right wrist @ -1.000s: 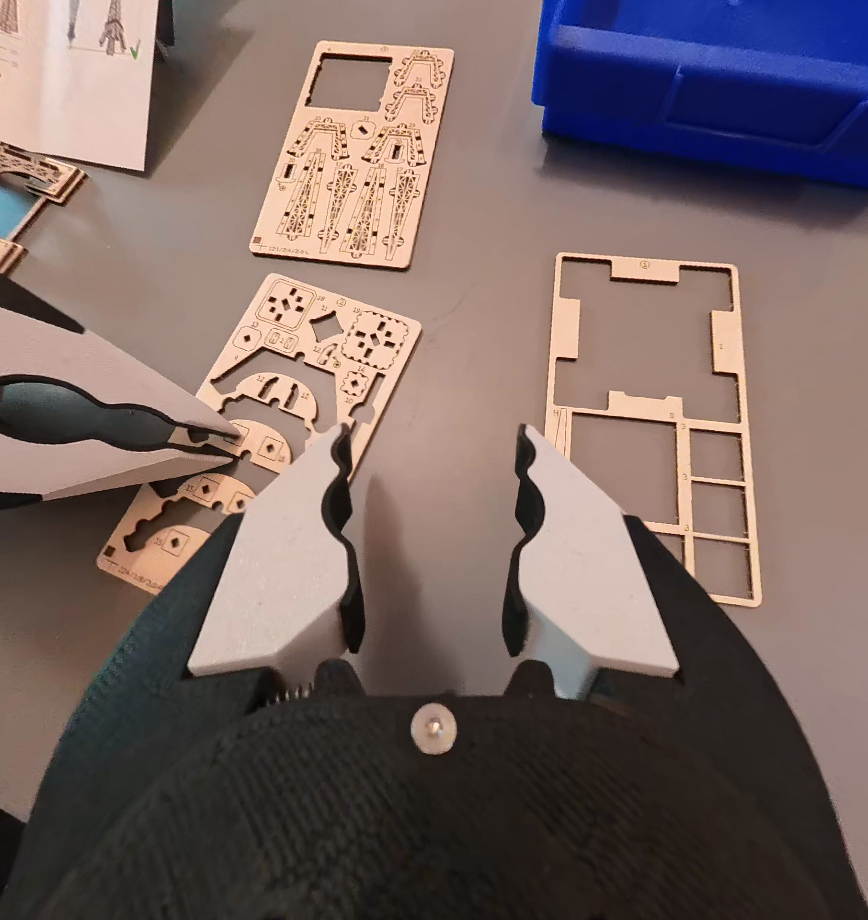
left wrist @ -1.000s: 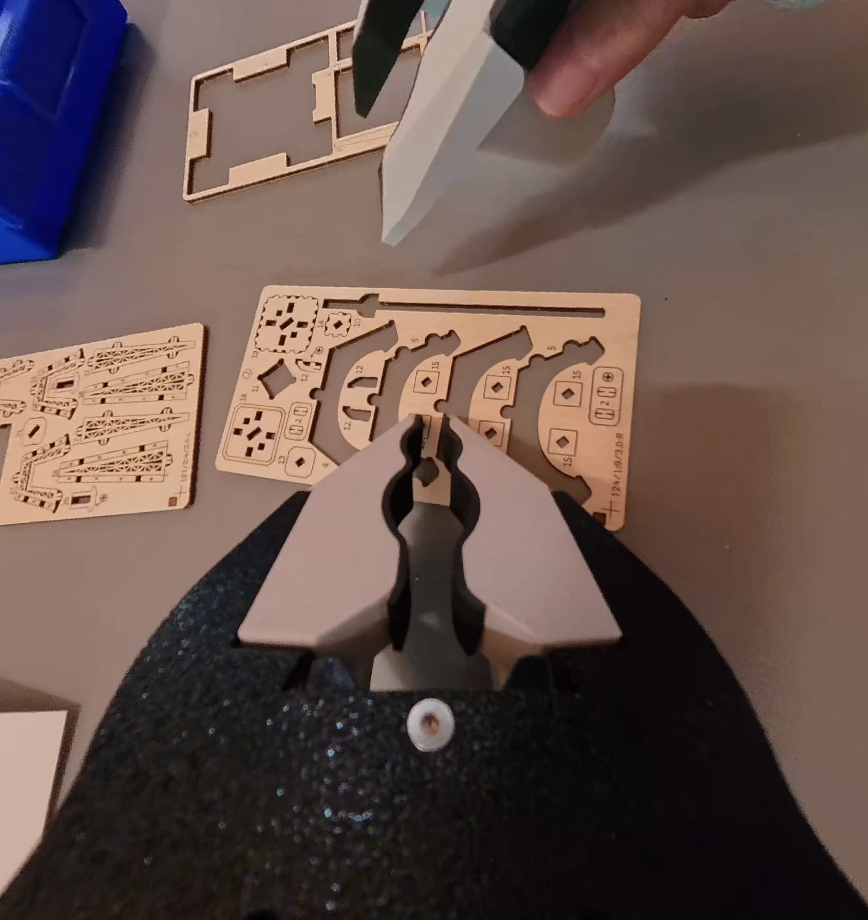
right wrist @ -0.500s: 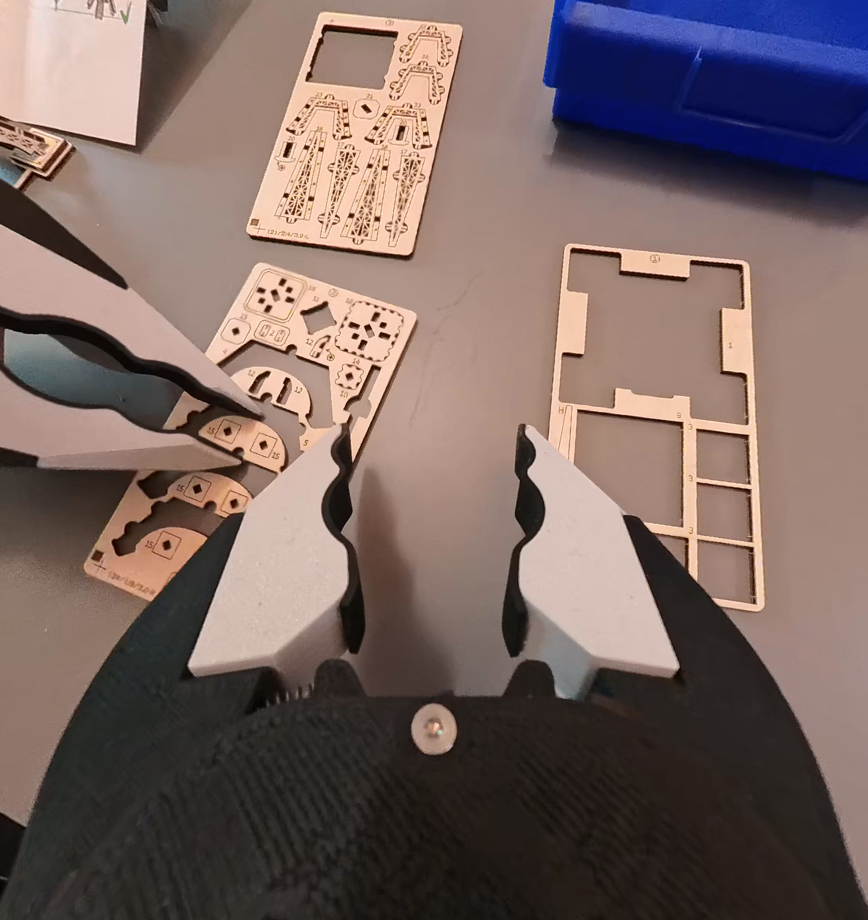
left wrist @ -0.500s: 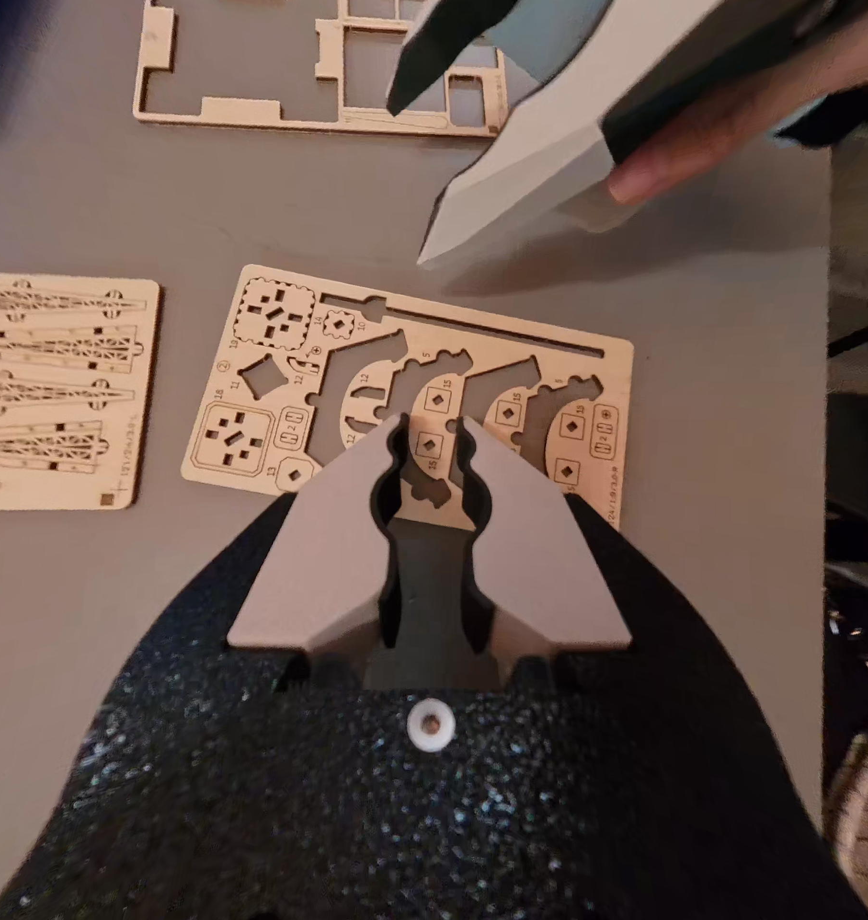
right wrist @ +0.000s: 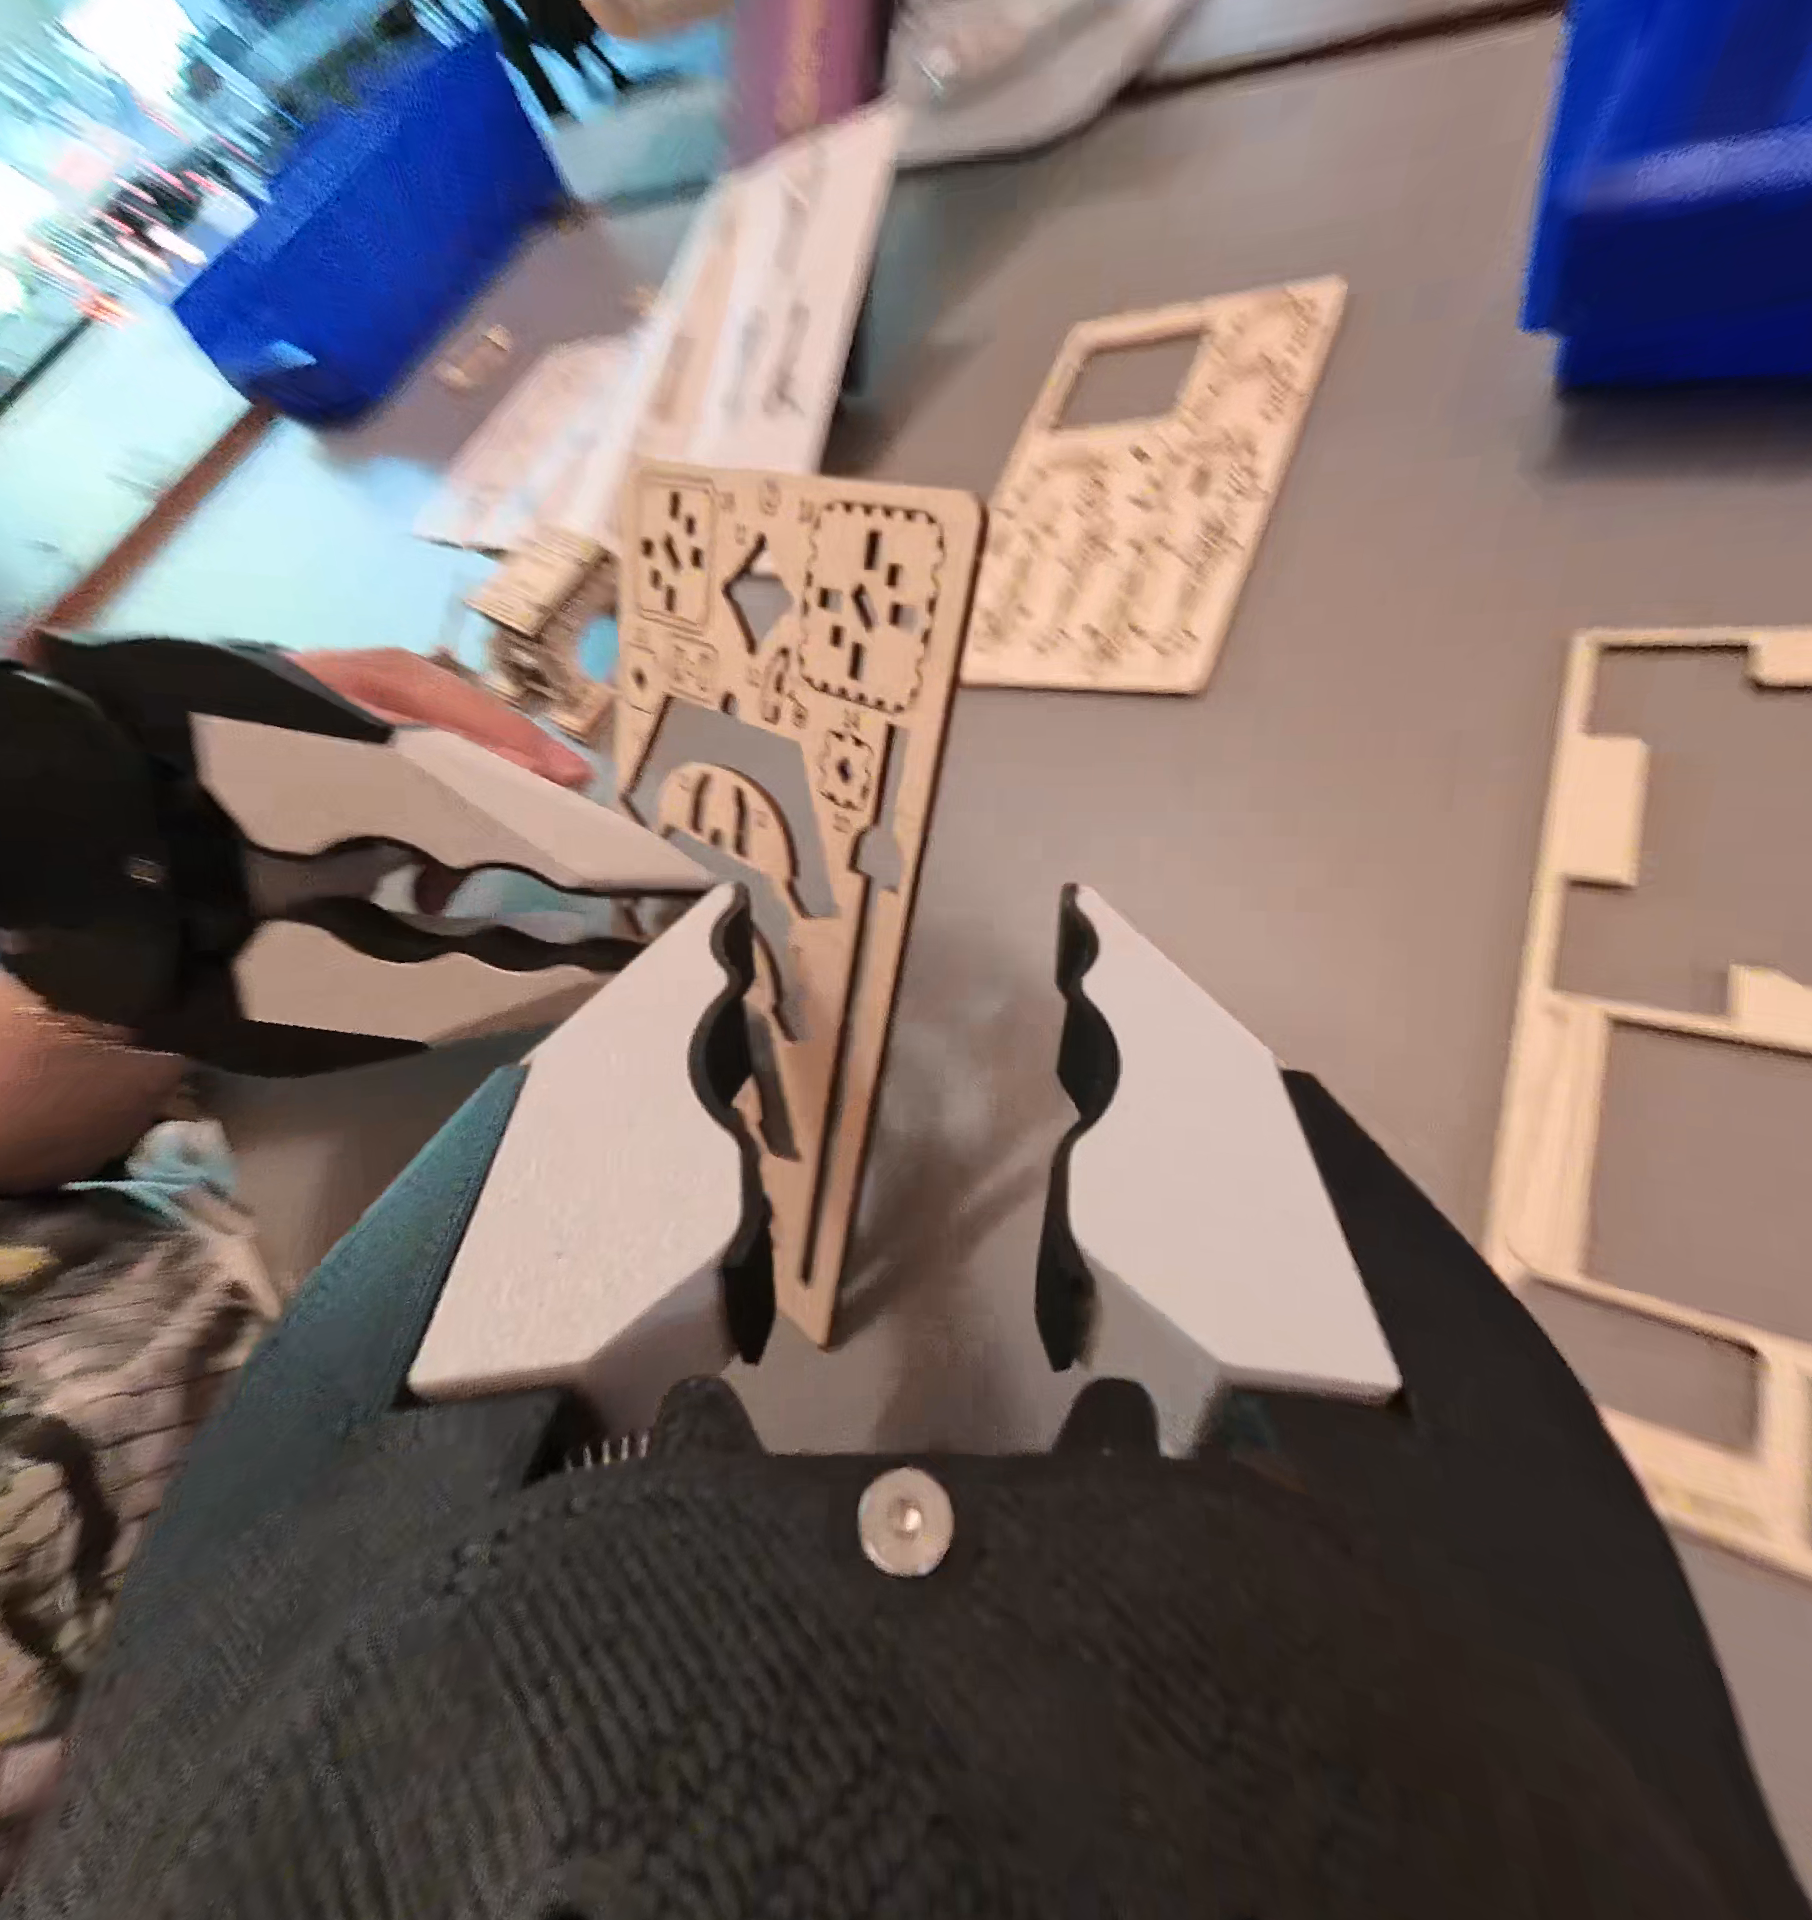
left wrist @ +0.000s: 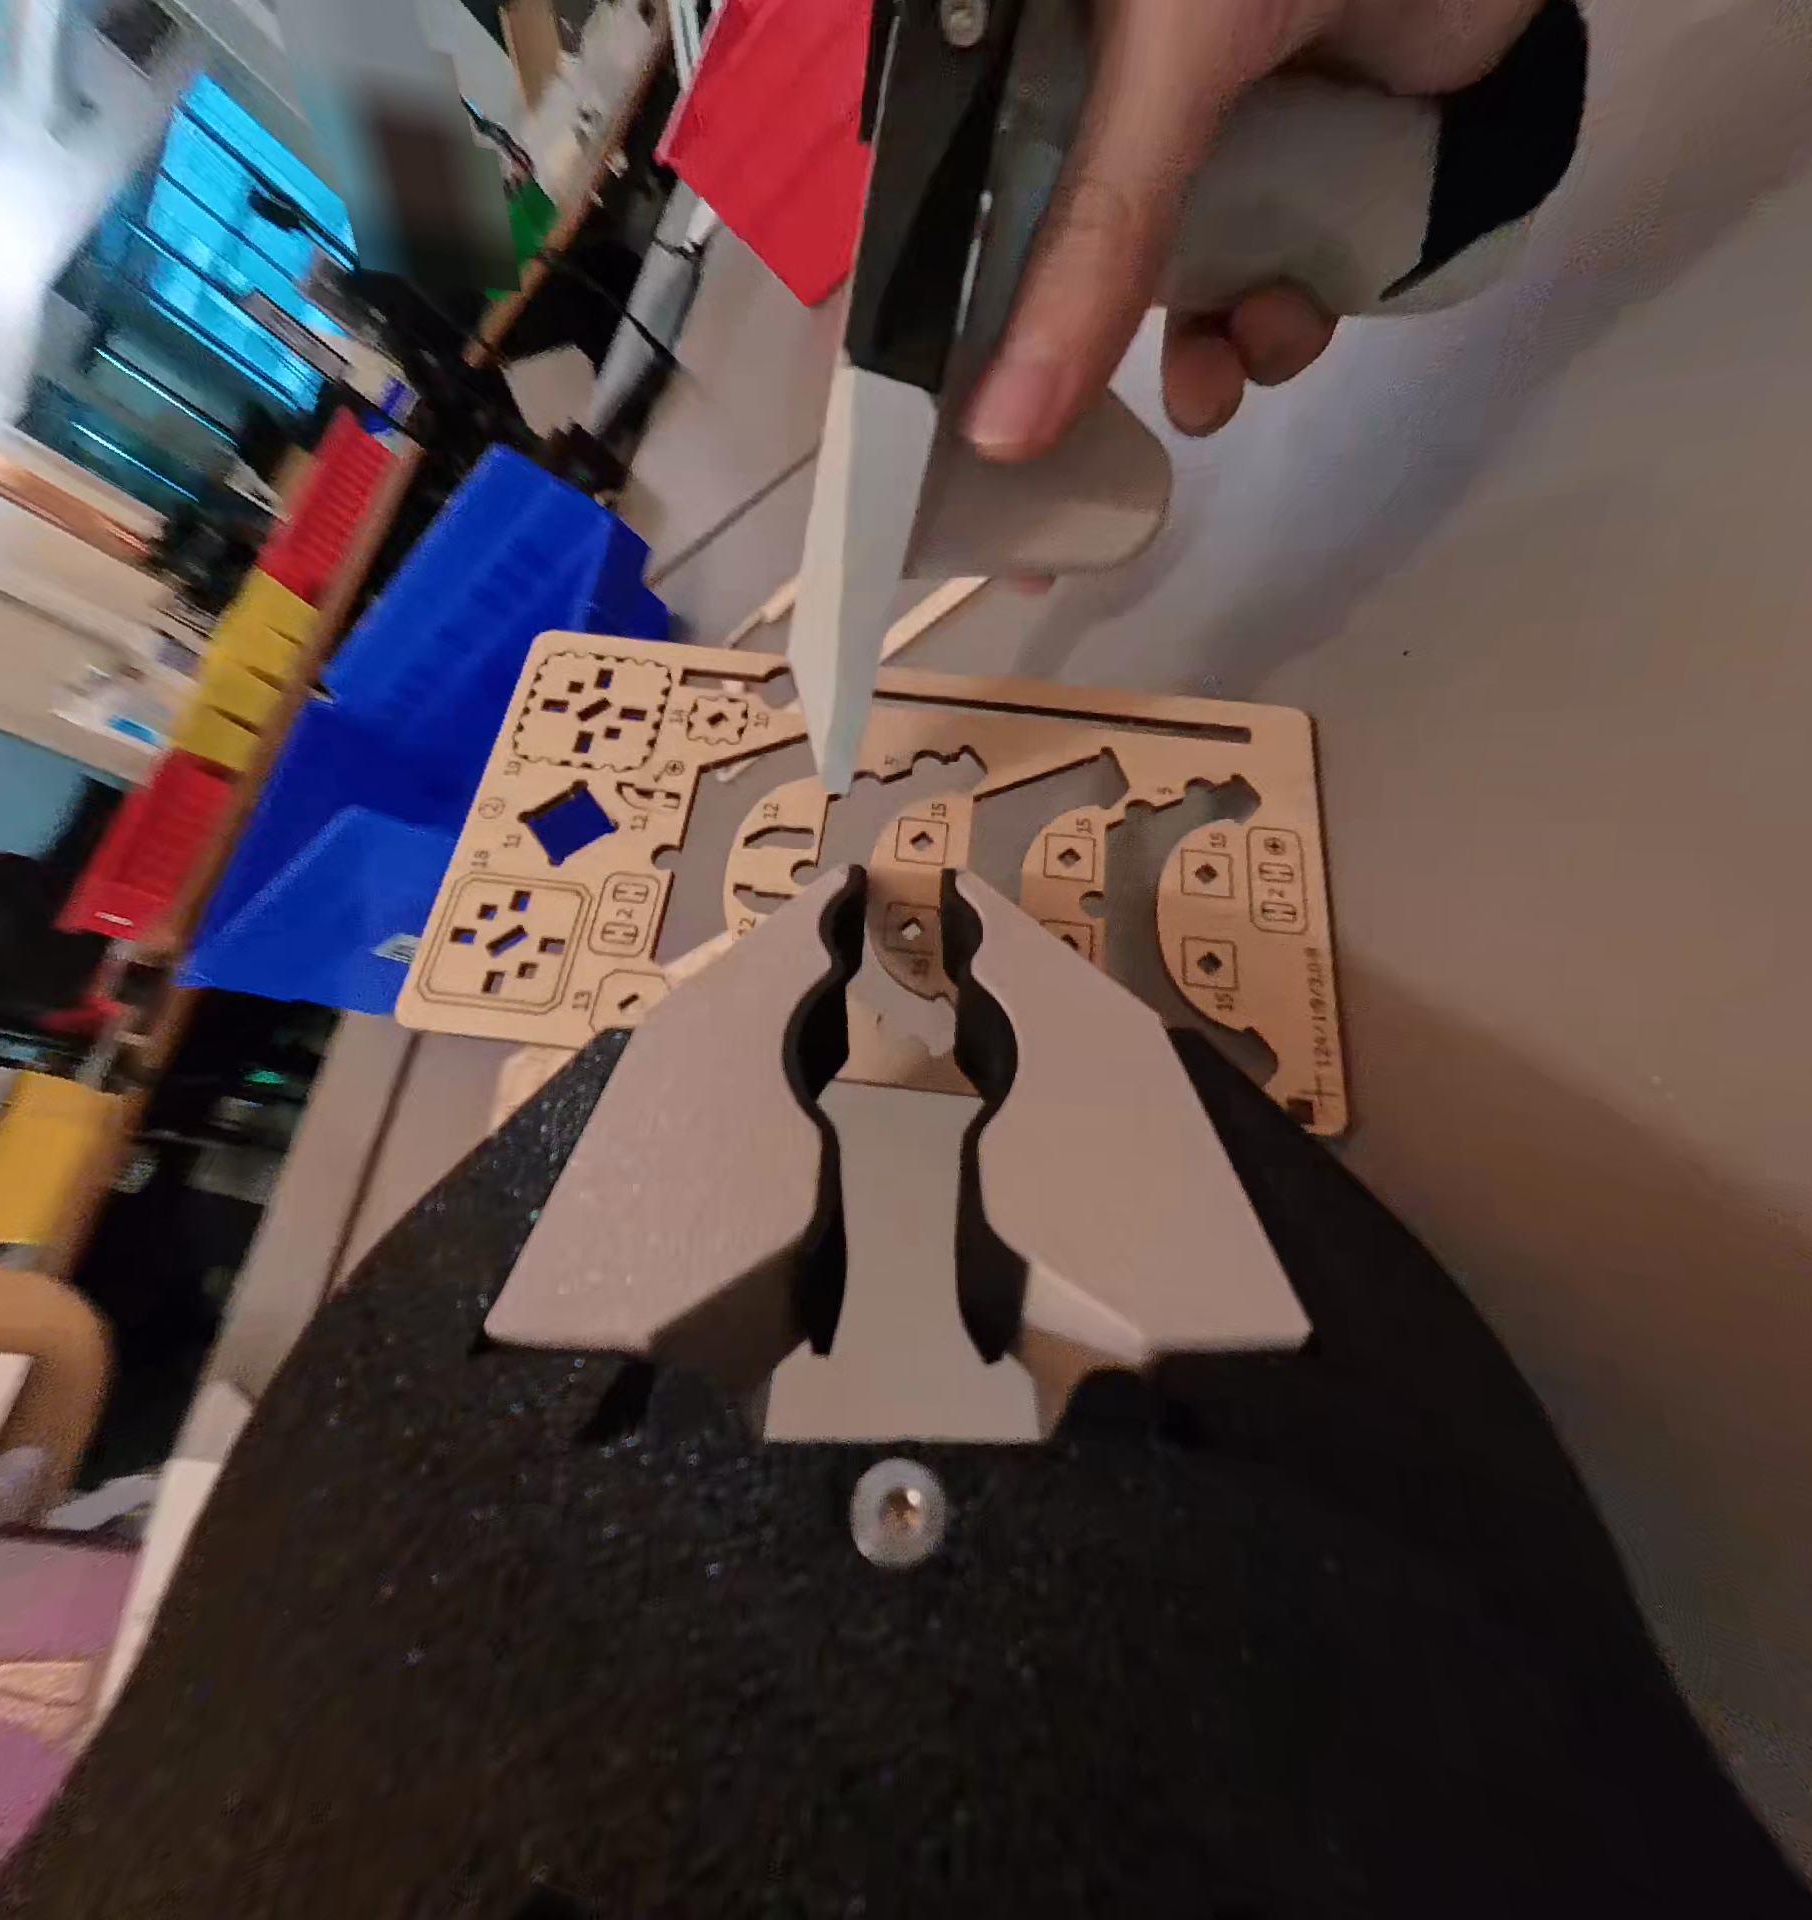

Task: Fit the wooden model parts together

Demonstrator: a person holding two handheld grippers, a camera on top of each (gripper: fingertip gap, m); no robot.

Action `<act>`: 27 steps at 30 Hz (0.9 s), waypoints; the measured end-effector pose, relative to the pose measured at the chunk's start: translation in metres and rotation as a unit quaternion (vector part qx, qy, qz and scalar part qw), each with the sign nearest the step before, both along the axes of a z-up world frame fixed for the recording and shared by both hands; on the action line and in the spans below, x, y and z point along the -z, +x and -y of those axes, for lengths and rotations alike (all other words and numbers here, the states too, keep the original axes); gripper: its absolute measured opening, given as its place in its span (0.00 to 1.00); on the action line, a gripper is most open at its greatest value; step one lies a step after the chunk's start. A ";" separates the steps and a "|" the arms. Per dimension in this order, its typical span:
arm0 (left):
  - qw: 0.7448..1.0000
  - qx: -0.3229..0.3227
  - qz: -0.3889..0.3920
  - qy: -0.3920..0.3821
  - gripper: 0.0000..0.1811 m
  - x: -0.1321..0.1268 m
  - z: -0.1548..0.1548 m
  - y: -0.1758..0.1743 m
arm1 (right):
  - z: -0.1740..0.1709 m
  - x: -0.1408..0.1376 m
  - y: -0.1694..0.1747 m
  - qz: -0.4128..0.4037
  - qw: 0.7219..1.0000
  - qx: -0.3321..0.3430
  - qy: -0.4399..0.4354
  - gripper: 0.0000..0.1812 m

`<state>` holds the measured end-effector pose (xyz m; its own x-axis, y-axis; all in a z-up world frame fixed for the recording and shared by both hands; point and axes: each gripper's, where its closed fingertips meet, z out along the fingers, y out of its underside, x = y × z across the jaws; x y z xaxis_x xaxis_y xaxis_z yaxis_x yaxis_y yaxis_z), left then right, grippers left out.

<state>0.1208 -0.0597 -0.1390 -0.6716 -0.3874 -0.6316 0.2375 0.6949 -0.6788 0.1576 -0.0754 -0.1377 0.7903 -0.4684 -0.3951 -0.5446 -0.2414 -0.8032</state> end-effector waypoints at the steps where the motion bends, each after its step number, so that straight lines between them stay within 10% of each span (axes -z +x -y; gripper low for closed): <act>1: 1.000 0.002 0.020 0.004 0.06 -0.003 -0.001 -0.001 | -0.007 -0.006 -0.004 -0.003 0.999 -0.018 0.031 0.29; 8: 0.985 -0.013 -0.025 -0.169 0.10 -0.033 -0.019 -0.006 | -0.029 -0.028 -0.029 -0.017 0.985 -0.115 0.129 0.01; 11: 0.938 -0.079 -0.121 -0.316 0.13 -0.048 -0.050 0.009 | -0.027 -0.041 -0.030 -0.007 0.977 -0.124 0.174 0.00; 20: 0.795 0.039 -0.335 -0.504 0.02 -0.067 -0.050 0.001 | -0.034 -0.055 -0.044 -0.030 0.959 -0.164 0.228 0.00; 24: 0.796 0.030 -0.335 -0.504 0.00 -0.063 -0.057 0.000 | -0.036 -0.049 -0.024 0.035 0.978 -0.109 0.173 0.36; 27: 0.803 0.053 -0.350 -0.480 0.00 -0.063 -0.057 -0.010 | -0.026 -0.079 -0.007 0.155 0.973 -0.043 0.164 0.38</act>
<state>0.1113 -0.0024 -0.0762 -0.7937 -0.3871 0.4691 -0.4114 -0.2264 -0.8829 0.1501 -0.0491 -0.0592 0.9259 -0.2848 -0.2481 -0.2526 0.0215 -0.9673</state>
